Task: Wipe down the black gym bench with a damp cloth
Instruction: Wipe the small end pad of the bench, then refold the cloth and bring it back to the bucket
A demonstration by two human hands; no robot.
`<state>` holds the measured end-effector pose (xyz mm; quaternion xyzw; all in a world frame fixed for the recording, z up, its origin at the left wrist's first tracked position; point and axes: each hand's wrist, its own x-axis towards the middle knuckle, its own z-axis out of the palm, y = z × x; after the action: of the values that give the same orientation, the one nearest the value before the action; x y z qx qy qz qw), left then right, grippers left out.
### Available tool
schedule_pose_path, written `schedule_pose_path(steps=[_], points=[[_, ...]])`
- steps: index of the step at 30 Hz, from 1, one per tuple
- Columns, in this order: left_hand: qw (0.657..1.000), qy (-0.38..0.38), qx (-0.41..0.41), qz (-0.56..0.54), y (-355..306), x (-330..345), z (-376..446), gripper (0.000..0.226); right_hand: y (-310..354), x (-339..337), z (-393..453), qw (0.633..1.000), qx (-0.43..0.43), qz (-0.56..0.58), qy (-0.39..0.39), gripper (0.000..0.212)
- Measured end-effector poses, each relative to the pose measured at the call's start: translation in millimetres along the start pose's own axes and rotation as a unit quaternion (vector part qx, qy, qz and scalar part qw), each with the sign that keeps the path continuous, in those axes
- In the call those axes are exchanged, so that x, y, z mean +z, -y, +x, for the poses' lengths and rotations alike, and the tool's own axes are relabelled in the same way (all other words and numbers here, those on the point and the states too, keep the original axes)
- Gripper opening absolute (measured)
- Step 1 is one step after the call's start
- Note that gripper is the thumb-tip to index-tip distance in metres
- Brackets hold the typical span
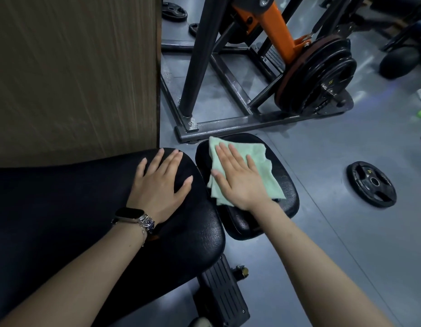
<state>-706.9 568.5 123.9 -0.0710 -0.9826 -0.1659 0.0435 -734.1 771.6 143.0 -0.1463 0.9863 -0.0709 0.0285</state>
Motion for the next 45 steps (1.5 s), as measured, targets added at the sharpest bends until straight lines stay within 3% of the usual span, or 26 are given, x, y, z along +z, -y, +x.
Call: schedule_pose_path(steps=[4,8,16,20,22,24,29,34,37,39,42,45], points=[[1.000,-0.001,-0.002,0.003,1,1,0,0.074,2,-1,12,1.000,0.018,-0.001,0.012,0.061],[1.000,-0.003,-0.002,-0.003,0,1,1,0.074,5,1,-8,1.000,0.007,-0.004,0.006,0.073],[1.000,-0.005,-0.003,-0.007,0,1,1,0.074,16,9,-54,1.000,0.005,-0.013,-0.016,0.068],[1.000,-0.005,-0.001,-0.015,1,0,0,0.067,8,-5,-64,0.992,-0.041,0.116,-0.009,0.067],[1.000,-0.002,0.000,-0.016,1,0,0,0.063,-3,-14,-75,0.980,-0.035,0.189,-0.050,0.062],[1.000,0.003,0.000,-0.027,0,-1,0,0.060,-17,-17,-94,0.981,-0.044,0.168,-0.088,0.058],[0.996,-0.033,0.016,-0.085,3,-3,-2,0.048,-41,-12,-124,0.993,-0.069,0.068,-0.062,0.064],[0.981,-0.087,0.118,-0.124,0,-8,-8,0.035,-24,-11,-115,0.986,-0.141,-0.025,-0.090,0.051],[0.974,-0.052,0.165,-0.147,-7,-16,-15,0.041,-8,-13,-107,0.979,-0.132,-0.047,-0.145,0.038],[0.969,0.011,0.190,-0.159,-14,-22,-22,0.047,2,-18,-104,0.981,-0.107,-0.048,-0.154,0.034],[0.964,0.093,0.204,-0.143,-21,-33,-32,0.050,19,-32,-102,0.991,-0.048,0.006,-0.127,0.035],[0.963,0.070,0.194,-0.175,-26,-55,-39,0.048,44,-55,-101,0.989,0.021,0.123,-0.078,0.029]])
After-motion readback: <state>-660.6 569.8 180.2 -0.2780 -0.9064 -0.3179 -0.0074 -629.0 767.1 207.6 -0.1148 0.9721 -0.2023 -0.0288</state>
